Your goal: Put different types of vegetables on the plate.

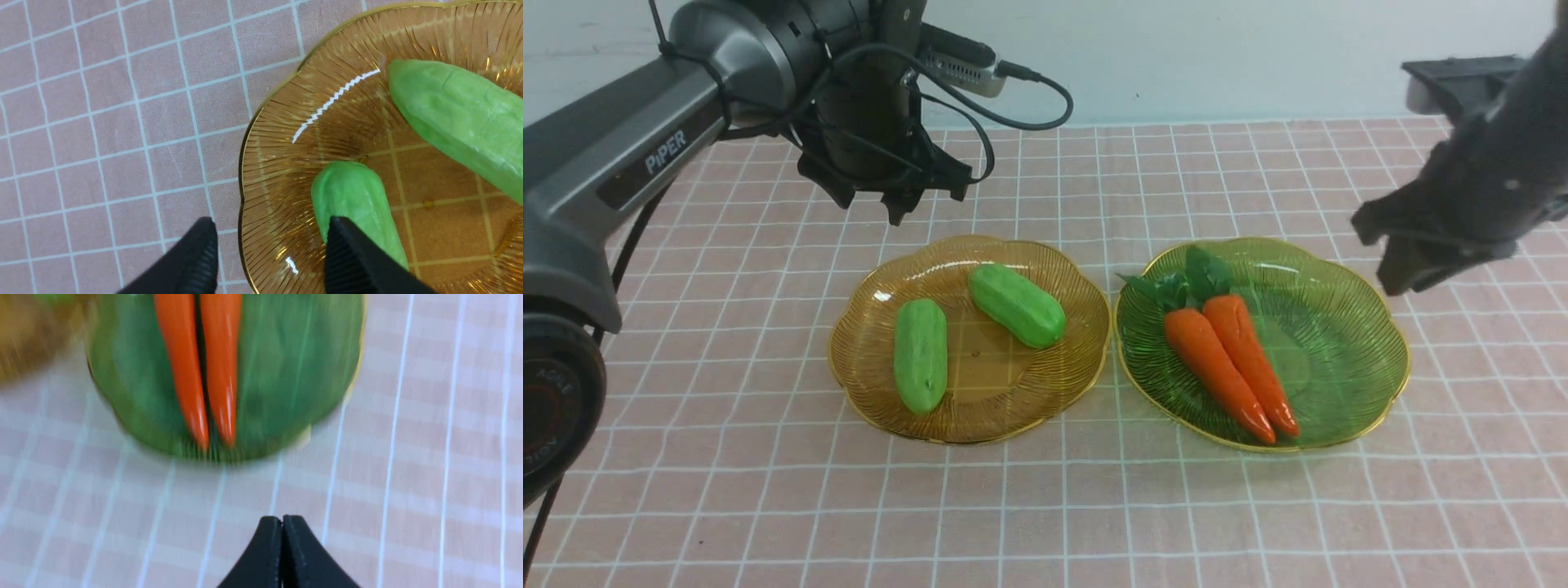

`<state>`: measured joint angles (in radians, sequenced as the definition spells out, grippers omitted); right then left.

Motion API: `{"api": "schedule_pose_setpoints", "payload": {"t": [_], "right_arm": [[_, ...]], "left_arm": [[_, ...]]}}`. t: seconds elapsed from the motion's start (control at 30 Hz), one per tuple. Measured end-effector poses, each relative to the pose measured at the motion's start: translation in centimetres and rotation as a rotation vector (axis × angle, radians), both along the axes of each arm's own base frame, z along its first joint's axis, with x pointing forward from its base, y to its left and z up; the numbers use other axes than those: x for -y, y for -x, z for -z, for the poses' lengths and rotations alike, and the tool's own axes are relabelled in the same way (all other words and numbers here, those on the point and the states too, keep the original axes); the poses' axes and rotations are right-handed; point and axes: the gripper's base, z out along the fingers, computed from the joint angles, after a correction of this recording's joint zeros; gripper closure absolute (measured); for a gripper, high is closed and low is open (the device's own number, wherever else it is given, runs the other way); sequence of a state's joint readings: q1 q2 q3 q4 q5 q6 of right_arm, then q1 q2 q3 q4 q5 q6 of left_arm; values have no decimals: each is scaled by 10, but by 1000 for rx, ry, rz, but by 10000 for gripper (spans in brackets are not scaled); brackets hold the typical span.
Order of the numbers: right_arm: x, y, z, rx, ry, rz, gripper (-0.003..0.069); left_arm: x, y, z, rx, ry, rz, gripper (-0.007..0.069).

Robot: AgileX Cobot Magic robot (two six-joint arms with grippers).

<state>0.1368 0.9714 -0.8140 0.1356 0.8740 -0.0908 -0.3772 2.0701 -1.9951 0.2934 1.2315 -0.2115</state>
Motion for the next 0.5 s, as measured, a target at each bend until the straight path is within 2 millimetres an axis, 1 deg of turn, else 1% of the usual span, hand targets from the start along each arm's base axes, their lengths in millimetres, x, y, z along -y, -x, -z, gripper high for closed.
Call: {"api": "schedule_pose_setpoints", "payload": {"t": [0.03,0.07,0.1,0.13,0.17,0.23,0.33,0.43,0.47,0.5], "right_arm": [[1,9,3,94,-25,13,675],[4,23,9,235,-58,33,676],[5,30,11,296,-76,42,676],[7,40,11,396,-90,51,676],[8,46,17,428,-93,53,676],[11,59,20,505,-102,57,676],[12,70,23,553,-104,55,676],[13,75,21,591,-107,56,676],[14,76,20,602,-108,55,676],[14,78,18,613,-109,56,676]], "left_arm": [[0,0,0,0,0,0,295],[0,0,0,0,0,0,302],[0,0,0,0,0,0,308],[0,0,0,0,0,0,315],[0,0,0,0,0,0,324],[0,0,0,0,0,0,357],[0,0,0,-1,3,0,433],[2,1,1,-9,19,6,519],[3,1,1,-14,27,11,561],[4,2,1,-21,38,19,579]]}}
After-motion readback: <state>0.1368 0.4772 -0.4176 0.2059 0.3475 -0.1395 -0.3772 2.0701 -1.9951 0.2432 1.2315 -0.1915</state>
